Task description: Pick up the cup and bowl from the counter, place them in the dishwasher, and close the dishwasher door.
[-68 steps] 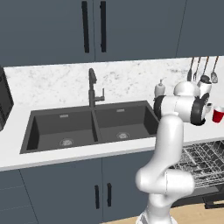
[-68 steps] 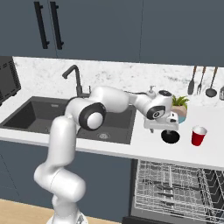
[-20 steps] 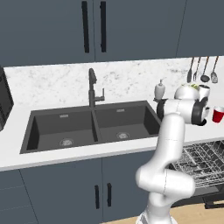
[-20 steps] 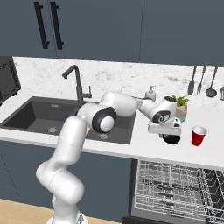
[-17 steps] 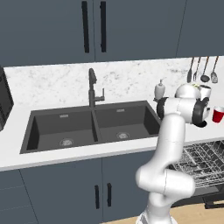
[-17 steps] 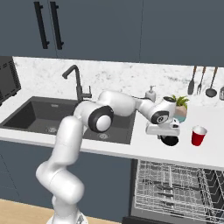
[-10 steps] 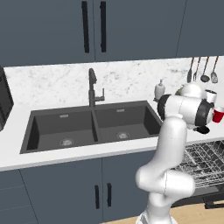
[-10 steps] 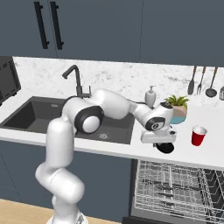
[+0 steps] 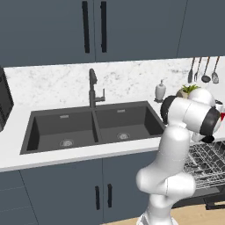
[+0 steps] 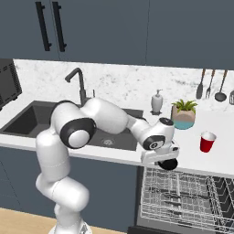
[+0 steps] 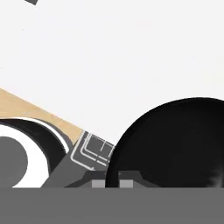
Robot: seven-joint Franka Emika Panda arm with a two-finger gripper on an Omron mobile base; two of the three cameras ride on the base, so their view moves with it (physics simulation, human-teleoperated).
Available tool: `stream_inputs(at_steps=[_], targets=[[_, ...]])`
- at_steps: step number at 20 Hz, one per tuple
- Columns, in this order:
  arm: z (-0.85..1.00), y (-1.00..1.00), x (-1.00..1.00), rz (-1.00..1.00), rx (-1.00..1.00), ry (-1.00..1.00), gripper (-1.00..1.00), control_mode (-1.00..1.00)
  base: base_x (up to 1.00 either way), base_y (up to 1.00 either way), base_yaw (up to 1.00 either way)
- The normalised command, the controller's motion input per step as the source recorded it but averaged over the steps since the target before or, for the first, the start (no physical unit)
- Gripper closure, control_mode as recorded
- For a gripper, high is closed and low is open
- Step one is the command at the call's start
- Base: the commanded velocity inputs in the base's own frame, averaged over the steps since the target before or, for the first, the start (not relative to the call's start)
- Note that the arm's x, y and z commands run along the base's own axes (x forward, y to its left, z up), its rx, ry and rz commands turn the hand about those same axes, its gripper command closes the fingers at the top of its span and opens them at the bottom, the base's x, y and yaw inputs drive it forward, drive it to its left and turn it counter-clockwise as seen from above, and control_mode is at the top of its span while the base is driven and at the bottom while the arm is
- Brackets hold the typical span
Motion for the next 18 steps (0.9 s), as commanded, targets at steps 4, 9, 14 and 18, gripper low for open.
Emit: stream_inputs(at_steps=[4,9,14,18], targets=[[-0.05,-0.12,-0.08,-0.06,0.0,-0.04,1.0,-1.0,0.0,0.0,0.0],[-0.07,-0.22,-0.01,-0.14,0.0,-0.02,1.0,-1.0,0.0,0.0,0.0],[-0.01,-0.09,-0.15,-0.08,0.0,-0.03,1.0,-1.0,0.0,0.0,0.0],[-0.07,0.0,-0.5,0.0,0.03,-0.13,1.0,-1.0,0.0,0.0,0.0]])
